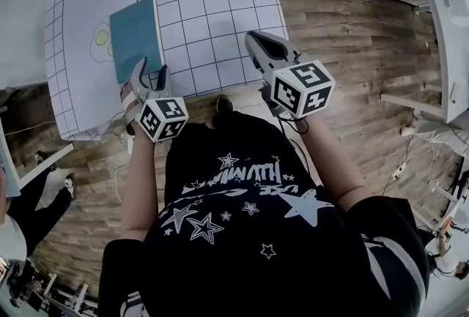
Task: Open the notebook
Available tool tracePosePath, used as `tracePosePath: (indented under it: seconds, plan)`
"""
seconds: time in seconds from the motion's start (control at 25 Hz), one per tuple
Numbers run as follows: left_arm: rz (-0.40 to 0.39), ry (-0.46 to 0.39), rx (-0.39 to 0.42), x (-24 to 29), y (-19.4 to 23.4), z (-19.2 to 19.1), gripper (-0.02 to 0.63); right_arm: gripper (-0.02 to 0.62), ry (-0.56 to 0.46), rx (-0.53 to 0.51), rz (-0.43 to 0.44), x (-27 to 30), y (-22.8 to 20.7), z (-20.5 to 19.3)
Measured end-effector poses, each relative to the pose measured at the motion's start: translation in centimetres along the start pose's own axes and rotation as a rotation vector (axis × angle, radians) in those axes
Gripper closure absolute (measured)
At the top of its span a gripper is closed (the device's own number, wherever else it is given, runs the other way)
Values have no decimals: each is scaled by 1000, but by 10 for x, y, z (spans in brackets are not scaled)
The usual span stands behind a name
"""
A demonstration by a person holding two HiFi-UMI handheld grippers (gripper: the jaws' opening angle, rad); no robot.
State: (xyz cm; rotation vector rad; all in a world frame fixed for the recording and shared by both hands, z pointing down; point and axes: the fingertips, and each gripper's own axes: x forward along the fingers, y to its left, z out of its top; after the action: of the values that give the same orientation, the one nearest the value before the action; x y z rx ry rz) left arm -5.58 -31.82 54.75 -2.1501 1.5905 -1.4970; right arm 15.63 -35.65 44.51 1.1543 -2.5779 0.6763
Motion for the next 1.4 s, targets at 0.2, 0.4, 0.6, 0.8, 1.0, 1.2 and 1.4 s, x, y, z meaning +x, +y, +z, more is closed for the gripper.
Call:
tracePosePath:
  seconds: [0.2, 0.4, 0.6, 0.8, 1.0, 1.2, 1.4]
  plan:
    - [-9, 58, -74, 3, -3, -4, 322, 577, -11, -1, 16, 0, -4, 4]
    - [28, 80, -136, 4, 8, -8, 318, 577, -16, 6, 39, 5, -2, 6]
    - [12, 129, -109, 8, 5, -16, 349, 577, -7, 12, 60, 10, 0, 2]
    - [15, 165, 23, 11, -9, -14, 500, 577, -13, 16, 64, 11, 0, 4]
    - [-6, 190, 41, 10, -7, -12, 552, 577, -15, 27, 62, 11, 0, 1]
    - [-26, 124, -135, -9, 16, -2, 565, 577, -10, 33, 72, 17, 5, 0]
    - [-44, 3, -462, -40, 58, 5, 566, 577, -7, 2, 95, 31, 21, 10]
